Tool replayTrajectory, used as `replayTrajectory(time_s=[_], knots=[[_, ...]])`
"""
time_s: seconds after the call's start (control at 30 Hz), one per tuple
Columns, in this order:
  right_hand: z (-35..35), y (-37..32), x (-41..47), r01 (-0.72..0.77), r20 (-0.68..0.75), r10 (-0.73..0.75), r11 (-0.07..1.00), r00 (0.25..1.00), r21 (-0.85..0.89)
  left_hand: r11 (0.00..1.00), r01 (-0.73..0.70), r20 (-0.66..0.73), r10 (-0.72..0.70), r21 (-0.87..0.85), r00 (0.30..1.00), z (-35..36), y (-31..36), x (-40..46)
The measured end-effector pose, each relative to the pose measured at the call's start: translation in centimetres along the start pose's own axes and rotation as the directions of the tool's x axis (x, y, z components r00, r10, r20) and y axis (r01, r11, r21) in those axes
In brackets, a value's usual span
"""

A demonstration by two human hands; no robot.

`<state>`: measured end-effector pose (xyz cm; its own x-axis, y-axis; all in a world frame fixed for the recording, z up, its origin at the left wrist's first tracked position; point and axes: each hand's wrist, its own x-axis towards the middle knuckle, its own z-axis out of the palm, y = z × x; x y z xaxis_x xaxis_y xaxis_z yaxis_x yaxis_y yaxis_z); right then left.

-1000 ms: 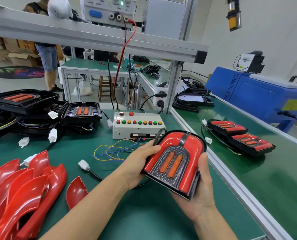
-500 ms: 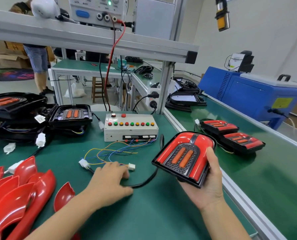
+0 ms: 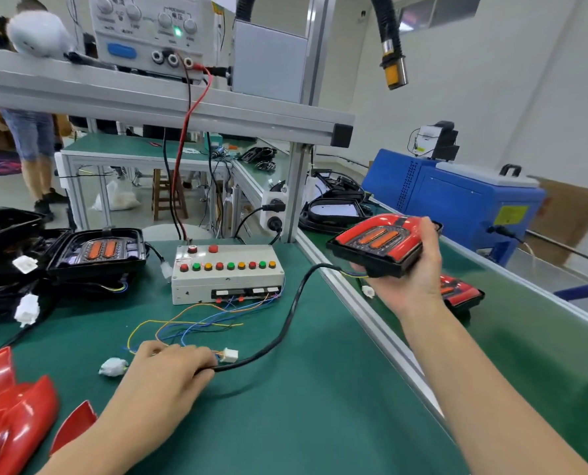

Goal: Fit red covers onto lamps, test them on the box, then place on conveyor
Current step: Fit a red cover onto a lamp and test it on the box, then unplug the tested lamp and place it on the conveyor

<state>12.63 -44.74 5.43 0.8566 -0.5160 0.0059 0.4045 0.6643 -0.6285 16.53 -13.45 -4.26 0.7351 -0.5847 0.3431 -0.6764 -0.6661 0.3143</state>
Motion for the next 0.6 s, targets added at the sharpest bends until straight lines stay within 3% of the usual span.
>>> replayTrajectory(time_s=[0.27,0.6], knots=[[1.5,-1.8,3.6,0.008,-0.036,-0.009,1.000,0.999,-0.021,0.997,-0.069,-0.023,0.068,-0.021,0.997,1.3,-0.6,-0.2],[1.7,-2.0,4.7,-0.004,-0.012,0.004,0.999,1.000,-0.040,0.999,0.037,0.087,-0.039,0.022,0.995,1.6,-0.8,-0.2]])
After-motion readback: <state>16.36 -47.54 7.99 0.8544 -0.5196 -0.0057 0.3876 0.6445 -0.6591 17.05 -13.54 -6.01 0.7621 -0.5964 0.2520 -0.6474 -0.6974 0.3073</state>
